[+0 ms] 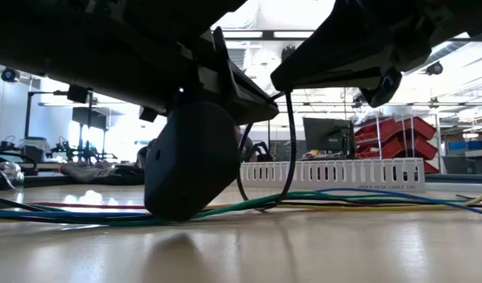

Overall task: Ziptie cables
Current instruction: Wrap the cables together using the zip tie

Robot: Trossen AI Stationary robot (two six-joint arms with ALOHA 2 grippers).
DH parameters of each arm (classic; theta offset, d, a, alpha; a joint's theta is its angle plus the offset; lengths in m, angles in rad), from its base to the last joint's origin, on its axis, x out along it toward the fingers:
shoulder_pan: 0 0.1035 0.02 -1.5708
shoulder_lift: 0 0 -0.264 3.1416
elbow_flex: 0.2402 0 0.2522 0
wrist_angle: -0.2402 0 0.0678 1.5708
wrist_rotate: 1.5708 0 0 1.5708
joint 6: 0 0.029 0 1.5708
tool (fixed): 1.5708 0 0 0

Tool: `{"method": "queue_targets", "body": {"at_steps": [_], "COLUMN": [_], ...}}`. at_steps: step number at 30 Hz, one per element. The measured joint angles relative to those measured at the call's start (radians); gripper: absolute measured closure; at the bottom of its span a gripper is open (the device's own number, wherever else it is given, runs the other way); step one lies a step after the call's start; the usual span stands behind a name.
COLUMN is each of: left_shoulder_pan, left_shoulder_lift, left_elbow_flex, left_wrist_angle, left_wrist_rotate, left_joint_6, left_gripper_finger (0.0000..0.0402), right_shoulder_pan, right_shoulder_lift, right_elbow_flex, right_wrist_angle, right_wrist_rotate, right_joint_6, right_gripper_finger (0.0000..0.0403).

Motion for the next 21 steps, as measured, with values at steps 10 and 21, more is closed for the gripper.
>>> {"method": "queue_targets", "body": {"at_steps": [10,21], "left_shoulder_pan": [-0.034,-0.107], "left_shoulder_lift": [0.000,0.000], "left_elbow_flex": [0.000,-0.002], "left_wrist_angle": [0.002,-0.012], "left_wrist_rotate": [-0.005,0.098], "left_joint_6": [-0.066,-0.387], "left_gripper_finger": [0.0327,0.0245], "right_shoulder_pan": [-0.001,0.000], "right_shoulder_lift": [0.000,-0.004], "right_elbow_flex": [0.000,0.000], "right_wrist_angle": [-0.003,-0.002], "right_wrist_rotate": [-0.006,-0.020], "right_joint_6": [-0.003,-0.003], "right_gripper_finger": [0.0403,0.0402]}}
